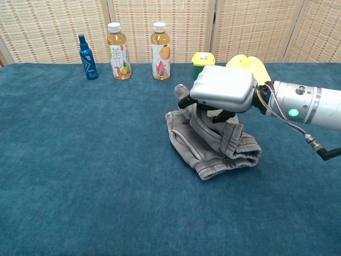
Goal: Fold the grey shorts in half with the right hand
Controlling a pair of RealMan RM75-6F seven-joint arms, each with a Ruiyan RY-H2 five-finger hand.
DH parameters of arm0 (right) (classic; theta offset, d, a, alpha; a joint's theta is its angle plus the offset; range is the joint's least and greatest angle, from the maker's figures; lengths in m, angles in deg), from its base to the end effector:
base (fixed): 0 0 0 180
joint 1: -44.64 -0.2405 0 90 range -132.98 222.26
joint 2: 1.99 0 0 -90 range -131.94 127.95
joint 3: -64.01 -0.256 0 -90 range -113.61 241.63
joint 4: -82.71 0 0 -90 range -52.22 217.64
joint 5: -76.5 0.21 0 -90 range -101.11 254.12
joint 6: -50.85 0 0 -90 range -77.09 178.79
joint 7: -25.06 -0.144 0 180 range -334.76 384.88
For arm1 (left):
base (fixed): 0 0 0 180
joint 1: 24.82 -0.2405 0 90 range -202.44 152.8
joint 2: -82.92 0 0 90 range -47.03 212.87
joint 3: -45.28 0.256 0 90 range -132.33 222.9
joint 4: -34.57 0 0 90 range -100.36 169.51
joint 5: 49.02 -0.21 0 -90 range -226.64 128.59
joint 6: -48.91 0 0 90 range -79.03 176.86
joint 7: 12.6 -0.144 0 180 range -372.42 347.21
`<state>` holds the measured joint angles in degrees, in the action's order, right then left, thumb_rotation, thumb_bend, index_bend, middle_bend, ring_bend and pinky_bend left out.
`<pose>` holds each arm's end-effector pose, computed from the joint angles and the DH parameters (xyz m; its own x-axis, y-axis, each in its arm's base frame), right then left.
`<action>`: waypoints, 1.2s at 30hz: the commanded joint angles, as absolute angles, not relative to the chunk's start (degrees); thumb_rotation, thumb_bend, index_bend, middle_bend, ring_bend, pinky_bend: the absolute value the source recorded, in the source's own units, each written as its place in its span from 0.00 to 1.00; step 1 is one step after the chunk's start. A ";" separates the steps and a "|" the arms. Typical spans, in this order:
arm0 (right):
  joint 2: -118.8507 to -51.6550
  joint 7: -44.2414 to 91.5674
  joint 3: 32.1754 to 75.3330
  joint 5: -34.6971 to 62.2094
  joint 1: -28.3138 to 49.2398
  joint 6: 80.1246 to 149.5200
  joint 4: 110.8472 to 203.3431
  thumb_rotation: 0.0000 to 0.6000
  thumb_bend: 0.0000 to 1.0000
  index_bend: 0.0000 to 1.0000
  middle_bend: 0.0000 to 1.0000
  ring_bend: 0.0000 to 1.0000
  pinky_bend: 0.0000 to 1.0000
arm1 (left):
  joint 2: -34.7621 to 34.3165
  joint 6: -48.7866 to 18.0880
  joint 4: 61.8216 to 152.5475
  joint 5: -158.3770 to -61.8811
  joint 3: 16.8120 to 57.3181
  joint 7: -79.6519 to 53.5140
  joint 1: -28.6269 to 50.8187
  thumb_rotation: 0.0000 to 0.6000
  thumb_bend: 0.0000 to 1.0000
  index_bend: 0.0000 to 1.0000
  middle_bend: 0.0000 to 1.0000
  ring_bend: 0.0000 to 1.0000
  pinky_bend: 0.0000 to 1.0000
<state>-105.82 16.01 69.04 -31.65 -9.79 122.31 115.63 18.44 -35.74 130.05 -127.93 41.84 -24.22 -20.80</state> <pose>-0.1344 -0.3837 -0.0465 0.6767 0.2681 0.6857 -0.1980 -0.8308 0.5202 -0.3181 0.1767 0.1583 0.5095 0.0332 0.8598 0.8524 0.1166 -0.5096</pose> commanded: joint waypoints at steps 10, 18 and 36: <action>-106.56 20.55 67.52 -28.53 -10.61 119.48 120.07 1.00 0.37 0.11 0.91 0.99 1.00 | 18.26 -35.92 129.31 -127.83 41.92 -23.49 -21.17 1.00 0.20 0.18 0.19 0.17 0.33; -104.78 23.99 66.43 -26.66 -9.89 119.29 125.20 1.00 0.21 0.00 0.89 0.97 1.00 | 18.26 -36.10 129.35 -128.14 41.94 -23.42 -21.26 1.00 0.21 0.18 0.19 0.17 0.33; -82.29 42.04 63.31 -10.03 7.49 122.37 155.40 1.00 0.29 0.00 0.52 0.60 0.74 | 18.22 -35.17 130.15 -129.11 40.88 -24.23 -19.48 1.00 0.20 0.18 0.19 0.17 0.33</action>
<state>-87.28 38.27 63.80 -14.03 3.04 120.66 149.49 18.28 -35.27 130.07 -129.06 40.93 -24.13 -19.58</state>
